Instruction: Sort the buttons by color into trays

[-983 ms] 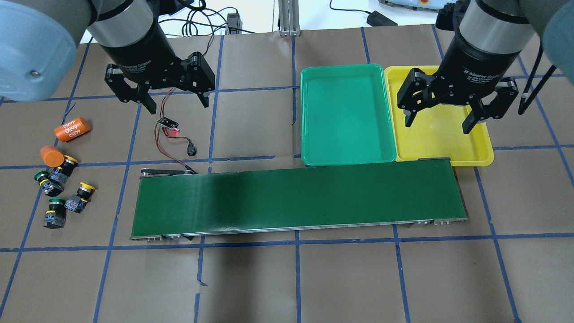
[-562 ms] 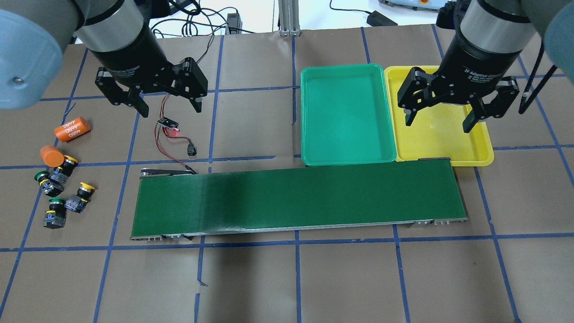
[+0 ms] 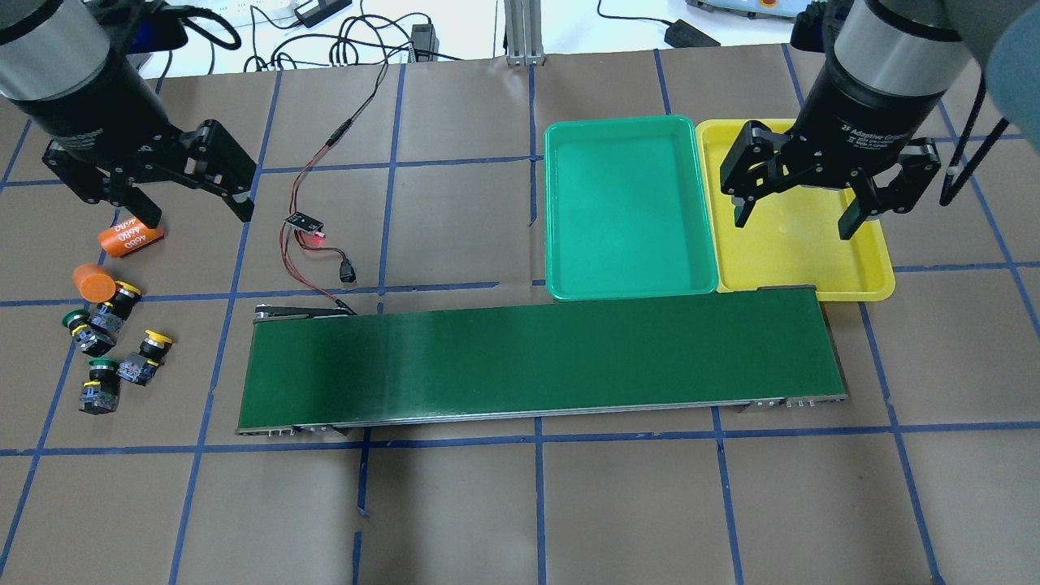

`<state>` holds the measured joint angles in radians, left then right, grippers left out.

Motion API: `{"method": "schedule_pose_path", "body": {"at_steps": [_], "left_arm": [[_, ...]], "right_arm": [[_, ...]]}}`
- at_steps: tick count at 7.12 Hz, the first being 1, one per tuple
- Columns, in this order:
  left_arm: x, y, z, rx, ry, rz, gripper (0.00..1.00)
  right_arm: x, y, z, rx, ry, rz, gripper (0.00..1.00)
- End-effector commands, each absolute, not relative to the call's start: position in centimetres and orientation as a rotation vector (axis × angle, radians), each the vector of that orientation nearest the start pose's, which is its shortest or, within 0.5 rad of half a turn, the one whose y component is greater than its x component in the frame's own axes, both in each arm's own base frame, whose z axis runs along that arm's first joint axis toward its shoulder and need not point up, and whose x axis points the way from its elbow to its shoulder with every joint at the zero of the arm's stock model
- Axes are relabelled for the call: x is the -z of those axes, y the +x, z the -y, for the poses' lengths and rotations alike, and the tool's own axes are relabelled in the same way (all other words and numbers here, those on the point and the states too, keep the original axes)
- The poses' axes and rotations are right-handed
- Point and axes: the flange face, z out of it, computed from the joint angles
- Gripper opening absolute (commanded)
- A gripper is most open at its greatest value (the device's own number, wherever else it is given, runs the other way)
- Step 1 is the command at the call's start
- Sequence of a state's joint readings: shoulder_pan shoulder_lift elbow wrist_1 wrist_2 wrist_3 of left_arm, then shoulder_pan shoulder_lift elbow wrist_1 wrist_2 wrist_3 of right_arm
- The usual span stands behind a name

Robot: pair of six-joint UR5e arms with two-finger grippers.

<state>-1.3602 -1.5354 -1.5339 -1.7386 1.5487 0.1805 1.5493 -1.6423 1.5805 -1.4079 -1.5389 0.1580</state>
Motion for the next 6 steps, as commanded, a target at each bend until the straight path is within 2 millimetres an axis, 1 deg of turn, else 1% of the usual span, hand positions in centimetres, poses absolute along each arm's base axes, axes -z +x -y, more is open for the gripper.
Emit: {"method": "schedule_pose_path", "body": {"at_steps": [1,2,3,4,5,6], "left_arm": [[-50.0,4.4,48.3,-0.21,-0.145,-3.199,1.0],[-48.0,7.5,48.8,-0.233,-0.041,-3.219,1.0],[-44.7,12.4,50.7,-0.227,0.099,-3.22,1.0],[-40.2,17.8,52.9,-0.179,0.362,-3.18,1.0],[-36.7,21.9,55.6,-0.111,0.532,-3.092,1.0],[-33.6,25.4,57.3,-0.094,0.671,-3.045,1.0]], "right_arm": [[-50.1,12.7,45.3,-0.161,0.281,-3.099,1.0],[-50.2,12.7,45.3,-0.156,0.281,-3.095,1.0],[-49.8,12.7,45.4,-0.17,0.282,-3.096,1.0],[-49.8,12.7,45.2,-0.17,0.284,-3.098,1.0],[-49.8,12.7,45.2,-0.168,0.284,-3.101,1.0],[-49.7,12.8,45.3,-0.168,0.284,-3.09,1.0]]}}
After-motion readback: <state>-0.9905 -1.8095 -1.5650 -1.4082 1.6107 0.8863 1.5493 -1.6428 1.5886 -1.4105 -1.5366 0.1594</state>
